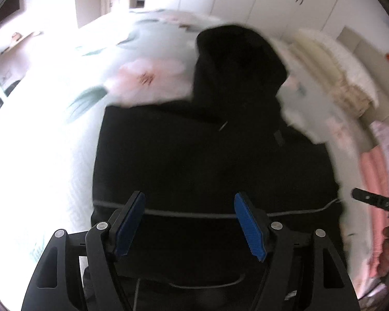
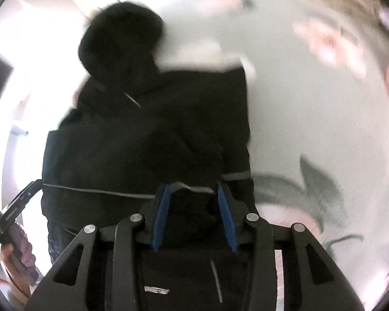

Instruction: Fold large clothes

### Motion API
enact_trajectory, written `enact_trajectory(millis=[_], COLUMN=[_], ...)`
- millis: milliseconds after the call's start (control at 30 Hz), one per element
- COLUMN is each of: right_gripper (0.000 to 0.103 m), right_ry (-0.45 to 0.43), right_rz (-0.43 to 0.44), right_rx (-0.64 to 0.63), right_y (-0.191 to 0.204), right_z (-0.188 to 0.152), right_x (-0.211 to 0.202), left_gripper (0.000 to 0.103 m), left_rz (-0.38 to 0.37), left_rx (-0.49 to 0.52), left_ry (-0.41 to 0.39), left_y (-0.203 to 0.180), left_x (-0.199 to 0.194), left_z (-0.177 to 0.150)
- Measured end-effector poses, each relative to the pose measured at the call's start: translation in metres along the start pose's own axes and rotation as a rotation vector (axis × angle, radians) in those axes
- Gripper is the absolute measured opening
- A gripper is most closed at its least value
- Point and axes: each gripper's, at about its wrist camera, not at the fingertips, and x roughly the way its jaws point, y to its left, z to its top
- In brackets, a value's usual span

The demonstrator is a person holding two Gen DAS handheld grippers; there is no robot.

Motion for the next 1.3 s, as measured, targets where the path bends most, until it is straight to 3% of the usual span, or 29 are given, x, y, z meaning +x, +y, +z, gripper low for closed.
enact_trajectory(millis=[100,200,333,400,600,767,867,1000,1200,1300], right_gripper=[0.043,0.043,0.039,0.039,0.041,0.043,0.05,0.051,0.052,0.053], right_ry=[-0.042,-0.01,0.116,0.117,0.125,0.128,0.058,-0.032,-0.116,-0.131], right_rz=[0.004,-0.078,-0.212,-0.192,-0.228,-0.167,-0.142,-0.053,-0.012,0.034], right_rx=[-0.042,-0.104,-0.099,-0.065,-0.062,-0.052,-0.096,-0.093,0.007,0.028], right_y=[0.028,0.047,0.029,0.023,0.022,0.023,0.036,0.045,0.044,0.054], right_z=[0.008,0.009,-0.008,-0.009,-0.007,0.008,0.03,0.083,0.171,0.209], right_x=[-0.003,0.031,0.085,0.093,0.095,0.059,0.025,0.011,0.042,0.064], left_gripper=[0.073,0.073,0.073,0.073,0.073,0.073,0.073,0.073,0.073,0.073], left_rz=[-0.026,-0.003,0.008,0.007,-0.021,-0.101,-0.117,-0.089,-0.119,-0.095], left_rx=[0.009,0.024,0.033,0.056,0.085,0.106,0.131,0.129,0.11,0.121], left_ry=[0.014,0.055,0.14,0.134,0.121,-0.012,-0.061,-0.099,-0.059,-0.045], left_y=[0.007,0.009,0.015,0.015,0.012,0.006,-0.003,-0.012,-0.021,-0.025], left_x=[0.008,0.039,0.09,0.097,0.08,0.036,0.033,0.053,0.099,0.128], left_z=[0.012,0.015,-0.004,-0.006,0.006,0.054,0.095,0.151,0.219,0.241])
